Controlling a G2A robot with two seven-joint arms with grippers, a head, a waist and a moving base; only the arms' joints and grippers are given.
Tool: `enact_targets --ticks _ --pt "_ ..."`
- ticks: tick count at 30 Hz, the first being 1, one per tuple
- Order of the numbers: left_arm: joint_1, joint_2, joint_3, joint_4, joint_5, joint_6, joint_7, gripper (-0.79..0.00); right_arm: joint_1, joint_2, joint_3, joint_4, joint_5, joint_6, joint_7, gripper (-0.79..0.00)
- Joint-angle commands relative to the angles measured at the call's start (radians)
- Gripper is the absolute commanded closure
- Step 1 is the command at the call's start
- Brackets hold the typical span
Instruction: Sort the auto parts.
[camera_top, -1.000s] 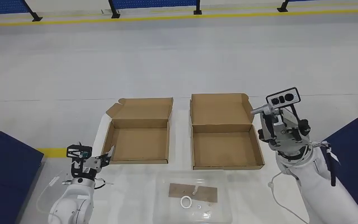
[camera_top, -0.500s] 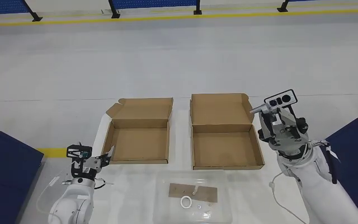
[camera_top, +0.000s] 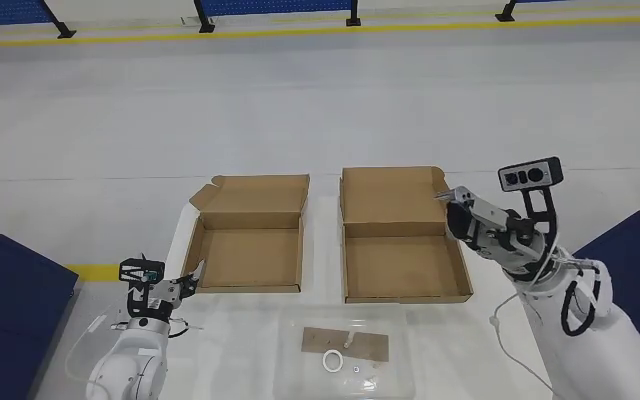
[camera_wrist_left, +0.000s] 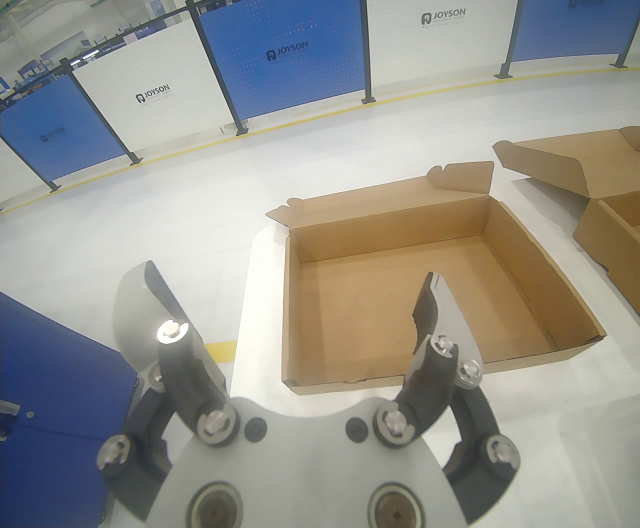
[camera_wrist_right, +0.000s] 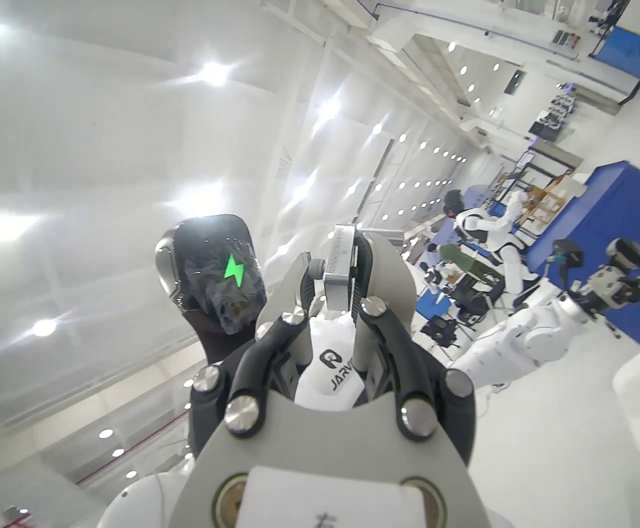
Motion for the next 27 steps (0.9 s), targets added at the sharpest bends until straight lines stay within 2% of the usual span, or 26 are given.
enact_targets --ticks 1,9,12,16,23,27 --pt "0.000 0.000 0.000 0.000 0.000 0.000 0.000 -0.785 -0.013 -0.002 0.005 -0.004 -0.044 -0.019 -0.001 0.000" --pt "0.000 0.000 0.000 0.000 0.000 0.000 0.000 -0.785 -0.015 -0.003 0.006 -0.003 -0.048 -0.026 -0.002 0.000" --pt "0.000 0.000 0.000 0.000 0.000 0.000 0.000 -0.785 -0.019 0.001 0.046 0.000 -0.245 -0.023 -0.069 0.000" --pt "0.000 0.000 0.000 0.000 0.000 0.000 0.000 -0.785 -0.037 0.003 0.070 -0.014 -0.432 0.007 -0.124 0.000" --pt "0.000 0.000 0.000 0.000 0.000 0.000 0.000 -0.785 -0.054 0.002 0.079 -0.040 -0.671 0.015 -0.171 0.000" --pt "0.000 0.000 0.000 0.000 0.000 0.000 0.000 -0.785 -0.059 0.003 0.092 -0.057 -0.805 -0.018 -0.188 0.000"
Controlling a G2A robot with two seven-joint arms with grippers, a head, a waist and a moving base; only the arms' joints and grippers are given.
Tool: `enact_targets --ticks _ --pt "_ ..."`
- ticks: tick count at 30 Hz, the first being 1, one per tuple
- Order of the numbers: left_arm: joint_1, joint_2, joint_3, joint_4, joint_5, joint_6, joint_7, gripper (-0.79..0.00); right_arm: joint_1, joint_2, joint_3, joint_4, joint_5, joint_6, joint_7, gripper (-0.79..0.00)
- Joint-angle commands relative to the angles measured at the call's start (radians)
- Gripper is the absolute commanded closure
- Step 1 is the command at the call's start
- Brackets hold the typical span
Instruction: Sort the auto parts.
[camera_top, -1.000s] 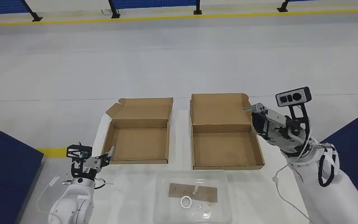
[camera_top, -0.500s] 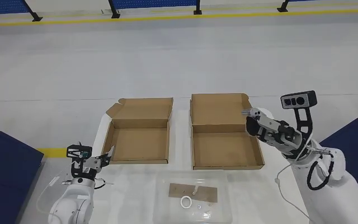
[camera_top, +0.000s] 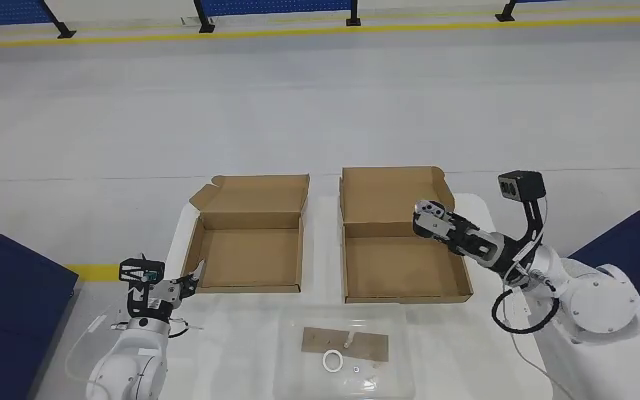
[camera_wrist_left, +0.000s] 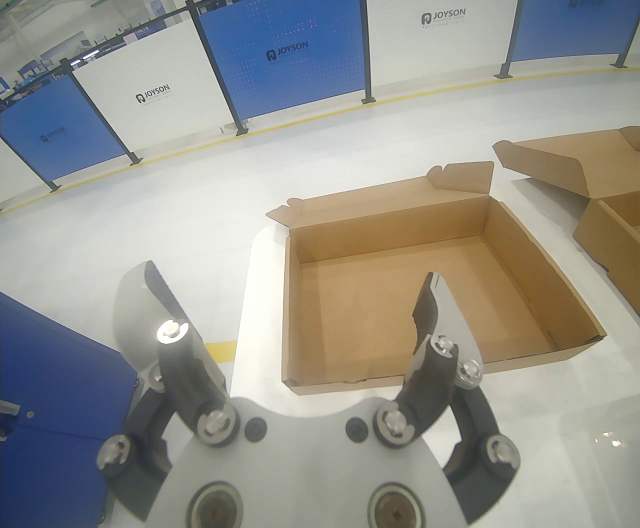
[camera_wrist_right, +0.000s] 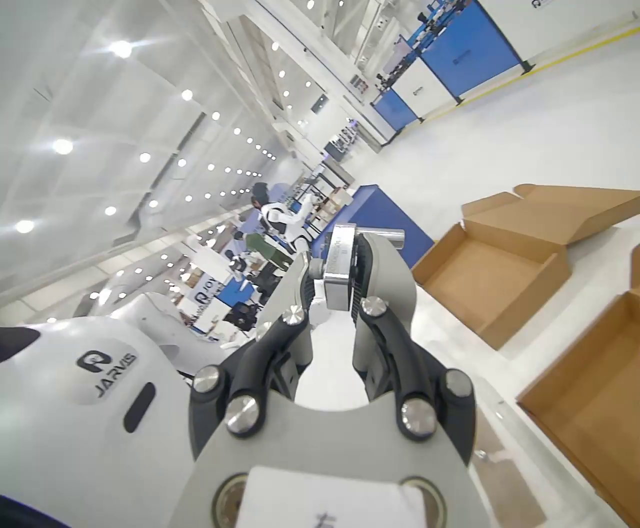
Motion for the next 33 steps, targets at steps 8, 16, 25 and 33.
enact_targets --ticks 8,16,25,33 --pt "0.000 0.000 0.000 0.000 0.000 0.000 0.000 -0.785 0.000 0.000 0.005 -0.004 -0.048 0.000 -0.007 0.000" --pt "0.000 0.000 0.000 0.000 0.000 0.000 0.000 -0.785 0.015 0.002 -0.050 -0.029 -0.411 0.177 -0.017 0.000" --pt "0.000 0.000 0.000 0.000 0.000 0.000 0.000 -0.785 0.086 -0.005 -0.160 0.013 -0.617 0.349 0.027 0.000" --pt "0.000 0.000 0.000 0.000 0.000 0.000 0.000 -0.785 0.100 -0.007 -0.186 0.015 -0.649 0.364 0.041 0.000"
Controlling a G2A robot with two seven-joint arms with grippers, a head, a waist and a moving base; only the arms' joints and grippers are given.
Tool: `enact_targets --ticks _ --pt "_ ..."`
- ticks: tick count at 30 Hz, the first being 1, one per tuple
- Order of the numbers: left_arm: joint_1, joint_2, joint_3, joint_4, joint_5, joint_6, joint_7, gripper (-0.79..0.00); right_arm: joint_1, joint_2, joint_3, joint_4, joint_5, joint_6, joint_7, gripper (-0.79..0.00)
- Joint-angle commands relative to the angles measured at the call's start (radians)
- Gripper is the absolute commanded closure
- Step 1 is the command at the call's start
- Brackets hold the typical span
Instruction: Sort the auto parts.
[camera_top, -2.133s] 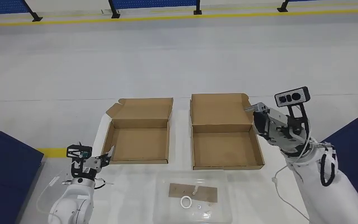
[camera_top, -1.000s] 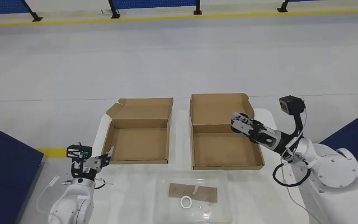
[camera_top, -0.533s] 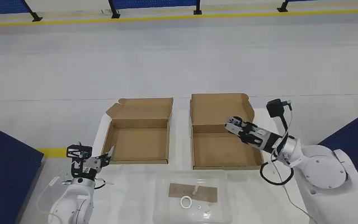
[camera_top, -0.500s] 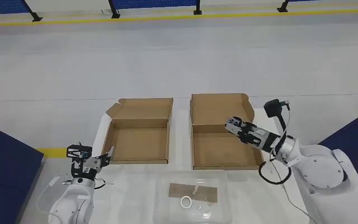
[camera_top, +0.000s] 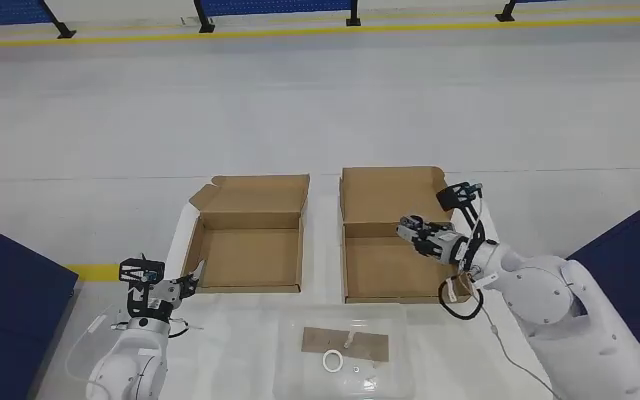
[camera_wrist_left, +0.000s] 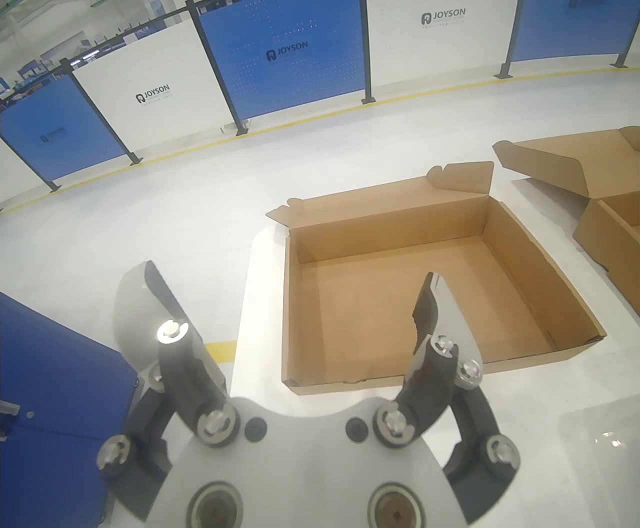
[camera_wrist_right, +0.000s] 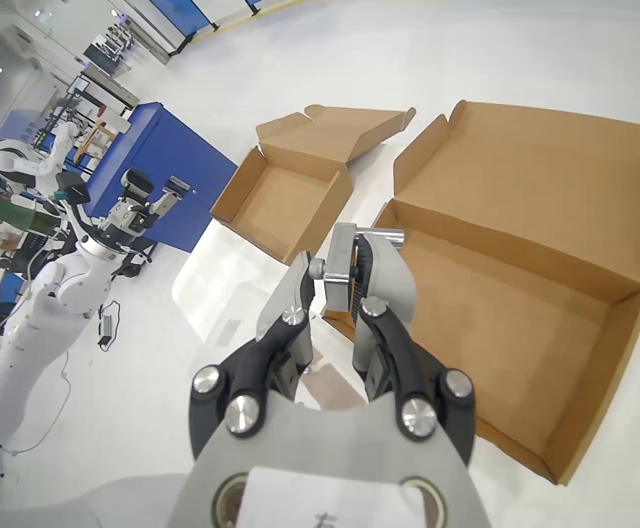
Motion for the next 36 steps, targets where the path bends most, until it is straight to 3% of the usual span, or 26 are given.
enact_targets --ticks 1,4,8,17,25,36 --pt "0.000 0.000 0.000 0.000 0.000 0.000 0.000 -0.785 0.000 0.000 0.000 0.000 0.000 0.000 0.000 0.000" --pt "0.000 0.000 0.000 0.000 0.000 0.000 0.000 -0.785 -0.005 0.000 -0.001 0.001 -0.037 0.013 -0.016 0.000" --pt "0.000 0.000 0.000 0.000 0.000 0.000 0.000 -0.785 -0.007 -0.006 -0.061 -0.005 -0.216 0.146 -0.048 0.000" --pt "0.000 0.000 0.000 0.000 0.000 0.000 0.000 -0.785 0.109 -0.037 -0.220 0.123 -0.420 0.314 -0.054 0.000" --pt "0.000 0.000 0.000 0.000 0.000 0.000 0.000 -0.785 0.197 -0.069 -0.317 0.258 -0.476 0.367 -0.032 0.000" --pt "0.000 0.000 0.000 0.000 0.000 0.000 0.000 -0.785 0.212 -0.075 -0.321 0.266 -0.474 0.365 -0.032 0.000"
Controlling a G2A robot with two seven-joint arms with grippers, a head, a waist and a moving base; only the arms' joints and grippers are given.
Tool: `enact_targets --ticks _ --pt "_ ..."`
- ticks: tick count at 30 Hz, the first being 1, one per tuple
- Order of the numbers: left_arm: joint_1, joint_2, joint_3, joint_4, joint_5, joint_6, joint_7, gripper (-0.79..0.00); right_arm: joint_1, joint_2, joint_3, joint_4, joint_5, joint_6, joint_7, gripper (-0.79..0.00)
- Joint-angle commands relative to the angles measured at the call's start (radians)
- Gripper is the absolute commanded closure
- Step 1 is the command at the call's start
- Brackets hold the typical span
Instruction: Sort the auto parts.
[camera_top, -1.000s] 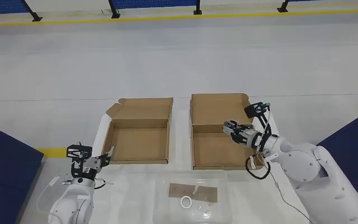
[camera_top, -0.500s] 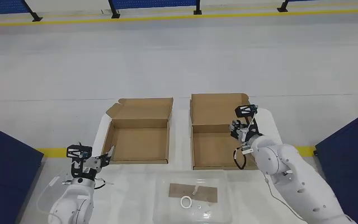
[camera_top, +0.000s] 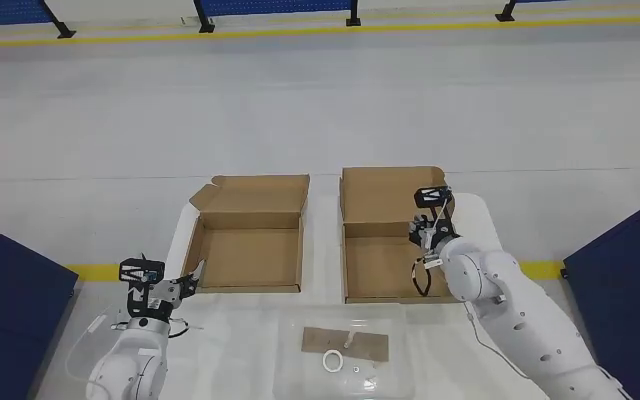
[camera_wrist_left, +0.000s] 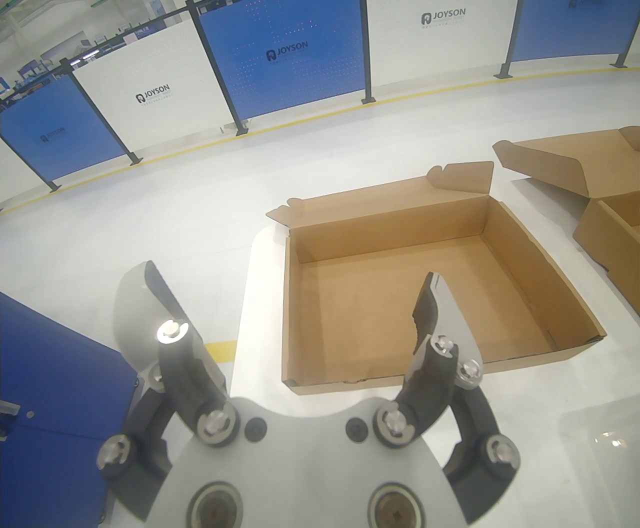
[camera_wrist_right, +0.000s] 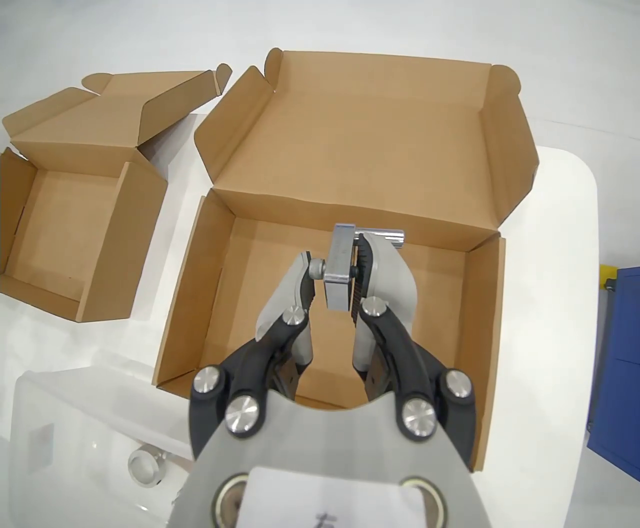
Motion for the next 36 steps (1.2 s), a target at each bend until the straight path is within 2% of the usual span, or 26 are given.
enact_targets --ticks 1,5,20,36 --pt "0.000 0.000 0.000 0.000 0.000 0.000 0.000 -0.785 0.000 0.000 0.000 0.000 0.000 0.000 0.000 0.000" --pt "0.000 0.000 0.000 0.000 0.000 0.000 0.000 -0.785 -0.005 -0.007 -0.020 0.046 -0.030 -0.008 -0.020 0.000" --pt "0.000 0.000 0.000 0.000 0.000 0.000 0.000 -0.785 0.099 -0.064 -0.107 0.267 0.005 0.005 0.001 0.000" --pt "0.000 0.000 0.000 0.000 0.000 0.000 0.000 -0.785 0.103 -0.070 -0.109 0.284 0.011 -0.006 0.001 0.000"
